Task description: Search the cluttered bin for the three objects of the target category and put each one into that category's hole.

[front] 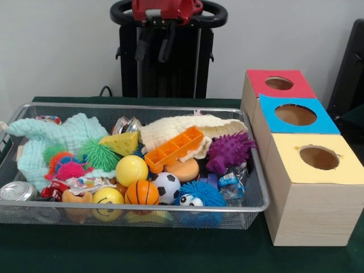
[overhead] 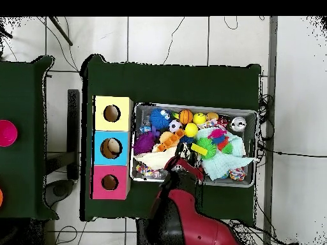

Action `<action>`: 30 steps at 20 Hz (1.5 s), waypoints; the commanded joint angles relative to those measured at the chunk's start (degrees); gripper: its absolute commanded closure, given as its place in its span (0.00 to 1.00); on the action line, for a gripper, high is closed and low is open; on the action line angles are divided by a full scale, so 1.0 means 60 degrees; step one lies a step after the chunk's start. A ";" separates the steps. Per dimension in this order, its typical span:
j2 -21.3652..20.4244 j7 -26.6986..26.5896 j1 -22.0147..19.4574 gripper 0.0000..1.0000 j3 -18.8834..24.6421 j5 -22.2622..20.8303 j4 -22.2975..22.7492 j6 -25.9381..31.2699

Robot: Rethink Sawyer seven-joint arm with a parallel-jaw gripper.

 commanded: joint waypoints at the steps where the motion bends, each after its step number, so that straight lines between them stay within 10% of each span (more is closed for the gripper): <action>1: -0.0658 0.0417 -0.0603 0.00 0.1788 -0.0731 -0.1445 0.1571; 12: 0.0688 0.0209 -0.2436 0.00 0.4188 -0.1665 -0.2513 0.2391; 30: 0.2338 -0.5462 -0.5476 0.00 0.8841 -0.2350 -0.5921 1.0097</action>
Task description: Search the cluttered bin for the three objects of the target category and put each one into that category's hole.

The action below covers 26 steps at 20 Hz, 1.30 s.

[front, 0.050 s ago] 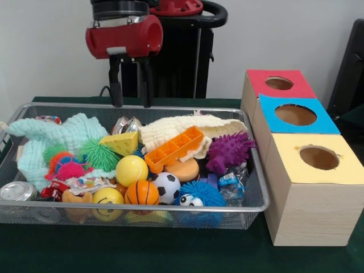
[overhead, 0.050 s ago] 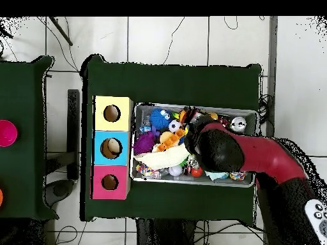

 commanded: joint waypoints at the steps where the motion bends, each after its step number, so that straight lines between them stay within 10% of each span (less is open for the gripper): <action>1: 0.1092 -0.4517 -0.0532 0.00 0.2130 -0.0431 -0.1870 0.2436; 26: 0.3089 -0.7429 -0.0904 0.00 0.2004 -0.1270 -0.4509 0.4404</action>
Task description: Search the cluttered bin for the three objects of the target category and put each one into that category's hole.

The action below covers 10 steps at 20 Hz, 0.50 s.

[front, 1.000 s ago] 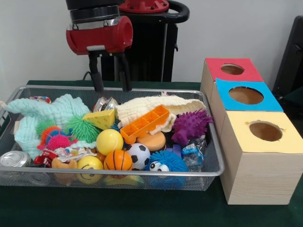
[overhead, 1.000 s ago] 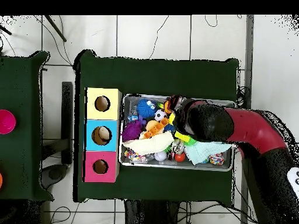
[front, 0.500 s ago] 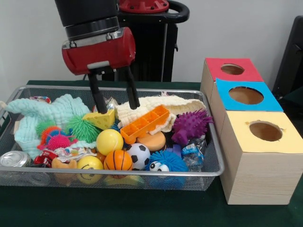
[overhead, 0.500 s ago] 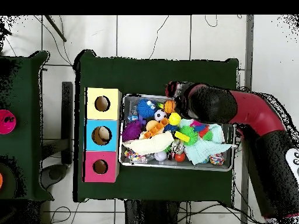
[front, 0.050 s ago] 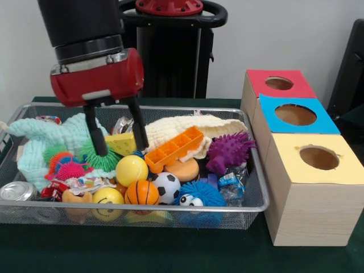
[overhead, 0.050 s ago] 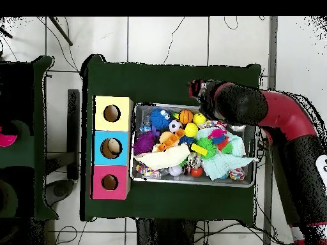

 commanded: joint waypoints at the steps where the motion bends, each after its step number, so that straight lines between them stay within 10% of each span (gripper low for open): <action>1: 0.0703 -0.3956 -0.0387 0.00 0.0280 -0.0695 -0.1121 0.1970; 10: 0.1175 -0.4747 -0.0701 0.00 0.0366 -0.1049 -0.1299 0.1967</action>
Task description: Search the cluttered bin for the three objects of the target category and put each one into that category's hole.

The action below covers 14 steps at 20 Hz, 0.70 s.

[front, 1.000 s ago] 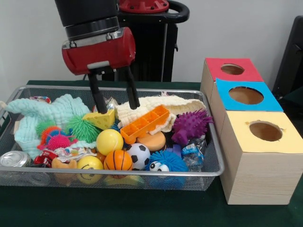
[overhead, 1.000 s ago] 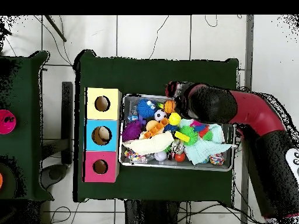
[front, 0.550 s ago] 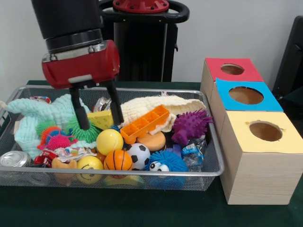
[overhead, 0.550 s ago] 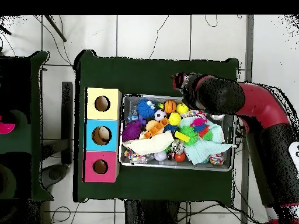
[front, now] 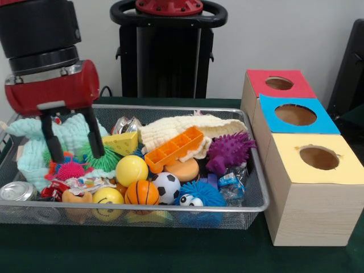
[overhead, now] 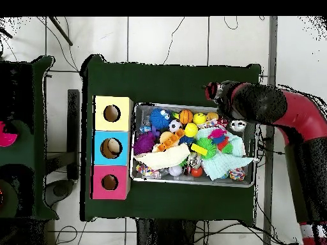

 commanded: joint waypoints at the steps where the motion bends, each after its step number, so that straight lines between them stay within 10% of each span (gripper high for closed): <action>1: 0.0811 -0.3791 -0.0301 0.00 0.0312 -0.0704 -0.0602 0.1084; 14: 0.1312 -0.3660 -0.0147 0.00 -0.0011 -0.0894 -0.0568 0.0605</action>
